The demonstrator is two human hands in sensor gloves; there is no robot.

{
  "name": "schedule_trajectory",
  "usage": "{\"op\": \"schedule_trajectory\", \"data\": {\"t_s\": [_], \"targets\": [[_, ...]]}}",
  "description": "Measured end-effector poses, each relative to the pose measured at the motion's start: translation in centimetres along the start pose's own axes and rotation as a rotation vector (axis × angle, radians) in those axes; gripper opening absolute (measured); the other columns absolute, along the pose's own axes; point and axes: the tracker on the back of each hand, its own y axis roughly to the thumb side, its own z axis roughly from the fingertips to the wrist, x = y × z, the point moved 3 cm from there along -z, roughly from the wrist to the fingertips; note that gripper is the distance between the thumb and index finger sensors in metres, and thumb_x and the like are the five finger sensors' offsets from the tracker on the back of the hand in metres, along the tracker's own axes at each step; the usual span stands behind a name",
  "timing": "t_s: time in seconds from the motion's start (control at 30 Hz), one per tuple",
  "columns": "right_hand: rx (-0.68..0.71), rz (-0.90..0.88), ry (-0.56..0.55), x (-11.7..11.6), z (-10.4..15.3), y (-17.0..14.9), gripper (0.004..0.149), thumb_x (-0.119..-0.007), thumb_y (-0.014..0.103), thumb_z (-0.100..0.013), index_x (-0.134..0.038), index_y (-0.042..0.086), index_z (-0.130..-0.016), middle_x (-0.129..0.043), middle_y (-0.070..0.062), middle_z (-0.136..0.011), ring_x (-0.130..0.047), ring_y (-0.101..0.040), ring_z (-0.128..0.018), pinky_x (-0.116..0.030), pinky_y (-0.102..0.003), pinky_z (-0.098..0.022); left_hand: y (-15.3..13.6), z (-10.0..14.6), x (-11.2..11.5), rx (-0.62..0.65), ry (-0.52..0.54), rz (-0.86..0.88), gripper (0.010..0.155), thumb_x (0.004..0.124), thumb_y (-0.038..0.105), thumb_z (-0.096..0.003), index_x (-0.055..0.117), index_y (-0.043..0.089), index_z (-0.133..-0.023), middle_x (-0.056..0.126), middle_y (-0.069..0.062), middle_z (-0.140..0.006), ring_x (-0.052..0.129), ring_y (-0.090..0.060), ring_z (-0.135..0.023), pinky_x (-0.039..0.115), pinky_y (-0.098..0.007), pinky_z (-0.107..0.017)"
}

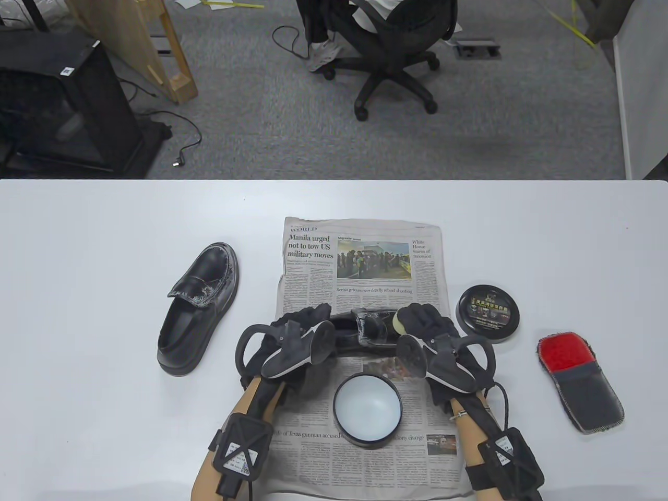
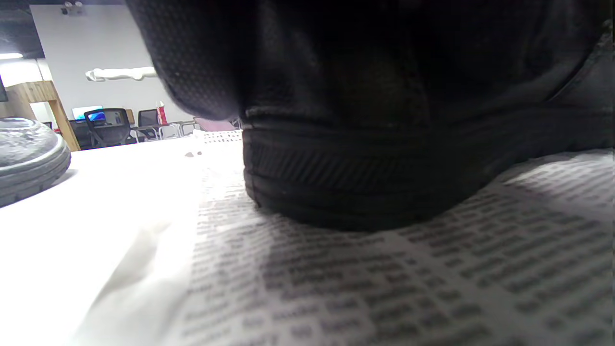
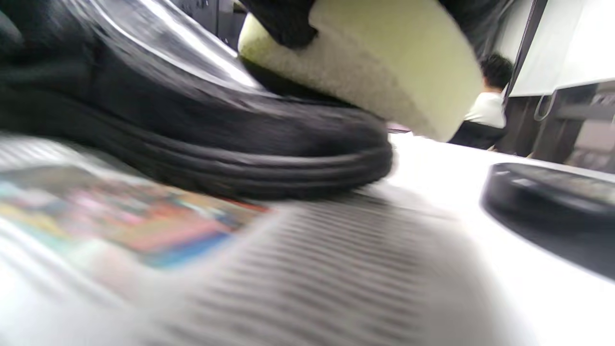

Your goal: Dip and apply leather care cream with polishing sponge on shoes

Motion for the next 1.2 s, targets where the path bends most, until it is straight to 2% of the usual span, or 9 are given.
{"op": "schedule_trajectory", "data": {"t_s": [0.1,0.27,0.43,0.53,0.63,0.83,0.97,1.07,1.2], "targets": [[0.023,-0.014,-0.021,-0.2,1.3,-1.0,0.044,-0.063,0.029,-0.059,-0.057,0.031,-0.103,-0.066,0.001,-0.109,-0.076,-0.029,-0.099,-0.077,-0.038,-0.068,0.1,0.1,-0.1,-0.009,0.004,-0.016,0.083,0.077,0.067,-0.0360,0.063,0.030,-0.109,0.086,0.001,-0.104,0.089,-0.022,-0.087,0.083,-0.037,-0.060],[0.101,-0.094,-0.057,0.6,3.1,0.1,0.043,-0.063,0.030,-0.059,-0.059,0.030,-0.103,-0.067,-0.001,-0.109,-0.074,-0.030,-0.100,-0.075,-0.041,-0.070,0.1,0.0,-0.1,-0.003,-0.003,0.000,0.081,0.078,0.065,-0.0355,0.064,0.032,-0.108,0.086,0.001,-0.104,0.089,-0.023,-0.088,0.082,-0.038,-0.061],[0.075,-0.108,-0.064,1.2,1.0,1.5,0.044,-0.061,0.032,-0.060,-0.058,0.032,-0.103,-0.068,0.002,-0.109,-0.073,-0.028,-0.101,-0.072,-0.043,-0.071,0.4,-0.2,0.0,0.013,-0.020,-0.030,0.078,0.080,0.062,-0.0342,0.065,0.036,-0.106,0.085,0.004,-0.105,0.088,-0.022,-0.091,0.082,-0.039,-0.064],[-0.007,-0.108,-0.030,0.6,-0.6,0.6,0.045,-0.061,0.032,-0.060,-0.056,0.032,-0.104,-0.068,0.002,-0.109,-0.073,-0.026,-0.100,-0.072,-0.043,-0.070,0.3,-0.3,0.0,0.021,-0.024,-0.047,0.077,0.081,0.061,-0.0341,0.064,0.038,-0.106,0.084,0.005,-0.106,0.087,-0.021,-0.093,0.082,-0.038,-0.065],[-0.059,-0.065,0.008,-0.1,-1.1,-0.4,0.046,-0.061,0.032,-0.059,-0.056,0.029,-0.105,-0.069,0.000,-0.108,-0.076,-0.028,-0.097,-0.074,-0.041,-0.068,0.3,-0.3,0.0,0.024,-0.028,-0.041,0.077,0.082,0.060,-0.0343,0.064,0.038,-0.106,0.084,0.006,-0.106,0.087,-0.020,-0.092,0.082,-0.038,-0.065],[0.011,-0.007,0.042,0.3,1.1,-0.2,0.047,-0.062,0.029,-0.060,-0.057,0.018,-0.106,-0.069,-0.010,-0.105,-0.080,-0.034,-0.093,-0.077,-0.042,-0.064,0.3,-0.3,0.0,0.022,-0.022,-0.040,0.075,0.082,0.060,-0.0347,0.064,0.039,-0.105,0.084,0.007,-0.106,0.087,-0.019,-0.092,0.082,-0.038,-0.065],[0.092,-0.089,-0.010,1.6,2.3,1.1,0.047,-0.061,0.031,-0.061,-0.056,0.023,-0.107,-0.067,-0.006,-0.109,-0.074,-0.034,-0.099,-0.072,-0.044,-0.069,0.3,-0.3,0.0,0.043,-0.040,-0.034,0.073,0.083,0.058,-0.0354,0.064,0.041,-0.104,0.082,0.007,-0.107,0.085,-0.020,-0.095,0.081,-0.039,-0.067],[0.110,-0.312,-0.017,2.0,1.1,2.3,0.047,-0.059,0.031,-0.062,-0.053,0.025,-0.109,-0.061,-0.004,-0.113,-0.067,-0.035,-0.104,-0.064,-0.052,-0.071,0.4,-0.4,0.0,0.045,-0.045,-0.047,0.072,0.082,0.058,-0.0358,0.064,0.041,-0.104,0.082,0.008,-0.108,0.085,-0.020,-0.096,0.081,-0.039,-0.067],[-0.003,-0.261,0.073,0.9,-1.6,1.3,0.048,-0.057,0.033,-0.062,-0.050,0.026,-0.110,-0.061,-0.004,-0.113,-0.067,-0.032,-0.104,-0.063,-0.051,-0.071,0.4,-0.2,0.1,0.055,-0.018,-0.060,0.073,0.081,0.058,-0.0362,0.063,0.042,-0.105,0.082,0.008,-0.107,0.086,-0.019,-0.095,0.081,-0.037,-0.067]]}}
